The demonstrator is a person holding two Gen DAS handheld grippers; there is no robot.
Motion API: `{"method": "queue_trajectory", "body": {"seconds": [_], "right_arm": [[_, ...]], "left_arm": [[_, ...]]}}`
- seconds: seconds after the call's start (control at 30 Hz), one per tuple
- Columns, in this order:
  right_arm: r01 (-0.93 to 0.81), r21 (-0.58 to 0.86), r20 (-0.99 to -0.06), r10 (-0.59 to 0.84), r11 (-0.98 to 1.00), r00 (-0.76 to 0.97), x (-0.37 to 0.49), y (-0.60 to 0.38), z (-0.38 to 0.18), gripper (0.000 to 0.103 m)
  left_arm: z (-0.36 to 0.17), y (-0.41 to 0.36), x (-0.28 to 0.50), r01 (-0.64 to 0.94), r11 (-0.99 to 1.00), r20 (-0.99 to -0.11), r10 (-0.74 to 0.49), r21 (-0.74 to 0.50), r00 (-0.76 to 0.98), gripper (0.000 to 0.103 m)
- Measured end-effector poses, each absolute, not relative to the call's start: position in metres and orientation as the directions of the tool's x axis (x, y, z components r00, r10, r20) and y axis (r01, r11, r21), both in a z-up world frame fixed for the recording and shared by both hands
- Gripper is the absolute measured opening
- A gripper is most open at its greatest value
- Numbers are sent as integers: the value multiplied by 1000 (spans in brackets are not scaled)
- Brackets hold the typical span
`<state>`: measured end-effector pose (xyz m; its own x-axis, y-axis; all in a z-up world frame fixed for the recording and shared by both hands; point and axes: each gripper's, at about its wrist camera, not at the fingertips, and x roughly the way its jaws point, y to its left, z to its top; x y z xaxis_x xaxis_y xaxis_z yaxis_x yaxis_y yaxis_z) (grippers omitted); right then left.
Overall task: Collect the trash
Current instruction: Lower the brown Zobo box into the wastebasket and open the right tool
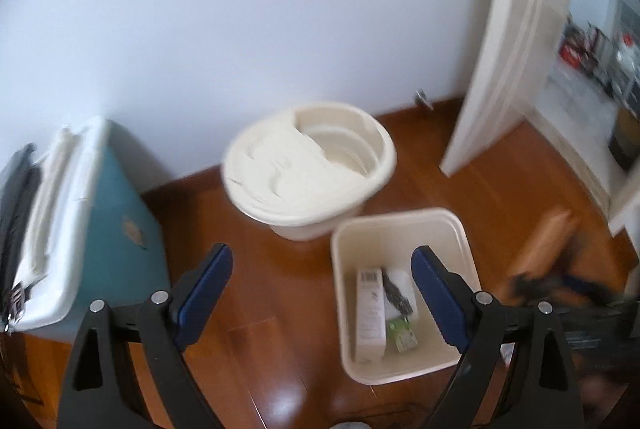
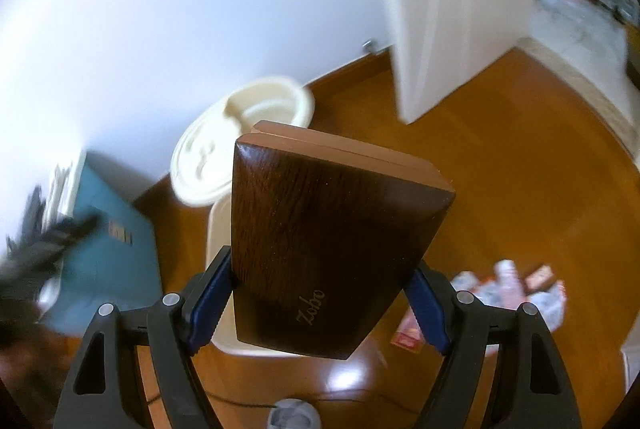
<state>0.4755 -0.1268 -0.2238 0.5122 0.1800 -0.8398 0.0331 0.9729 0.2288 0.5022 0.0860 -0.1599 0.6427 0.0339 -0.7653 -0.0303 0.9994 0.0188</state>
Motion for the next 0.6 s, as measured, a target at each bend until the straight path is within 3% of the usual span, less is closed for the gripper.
{"method": "queue_trajectory", "body": {"seconds": [0.1,0.27,0.43,0.6], "right_arm": [[-15,215,-874,199,977,443,504,-95,-265,81],[-38,189,-930,191,981,315,531,-73,-335,81],[-22,177,-965,178,984,194,548,-66,-386,82],[14,224,-957,217,975,191,551,-77,-387,85]], "left_arm": [[-156,87,498,-27,1000,-749,15,-4,662,91],[-179,84,510,-31,997,-802,-42,-75,596,91],[-185,76,515,-15,999,-808,-23,-39,589,91],[-189,69,516,-11,1000,-814,-9,-19,581,91]]}}
